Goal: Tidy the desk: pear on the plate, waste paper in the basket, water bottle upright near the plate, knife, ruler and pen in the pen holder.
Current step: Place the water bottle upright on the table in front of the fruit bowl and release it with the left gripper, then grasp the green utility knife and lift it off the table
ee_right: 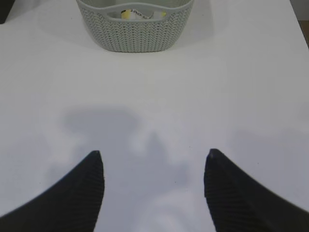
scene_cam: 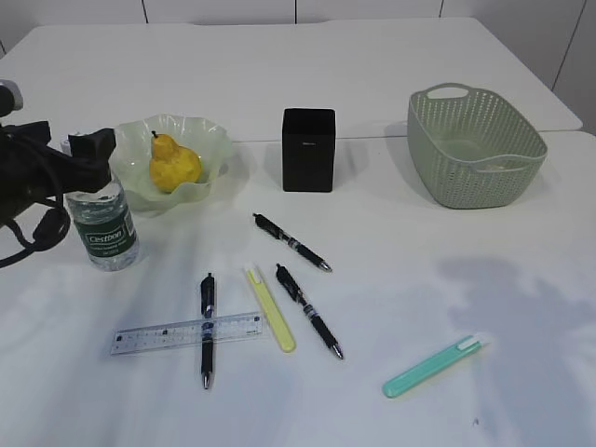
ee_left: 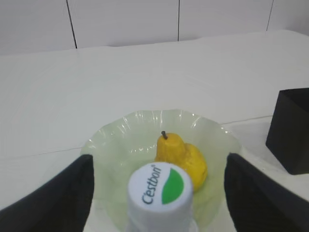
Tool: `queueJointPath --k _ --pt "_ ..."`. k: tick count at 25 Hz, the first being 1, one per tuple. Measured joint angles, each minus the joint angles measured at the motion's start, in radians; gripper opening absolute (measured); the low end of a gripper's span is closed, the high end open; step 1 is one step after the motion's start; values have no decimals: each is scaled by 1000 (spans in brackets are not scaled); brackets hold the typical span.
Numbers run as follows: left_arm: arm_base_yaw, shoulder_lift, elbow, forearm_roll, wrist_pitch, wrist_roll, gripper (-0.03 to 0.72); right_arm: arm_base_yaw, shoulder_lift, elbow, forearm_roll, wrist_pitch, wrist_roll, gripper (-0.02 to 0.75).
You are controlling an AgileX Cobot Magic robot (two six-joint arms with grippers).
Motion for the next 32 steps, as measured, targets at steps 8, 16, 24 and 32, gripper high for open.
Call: queueJointPath --k 8,16,24,32 --pt "0 -77 2 18 90 109 594 0 0 0 0 0 0 512" --pt "0 -144 2 18 148 133 594 0 0 0 0 0 0 512" --pt "0 -283 4 -66 331 136 594 0 0 0 0 4 0 512" --pt "0 -455 8 -155 545 137 571 0 0 -32 0 44 2 512"
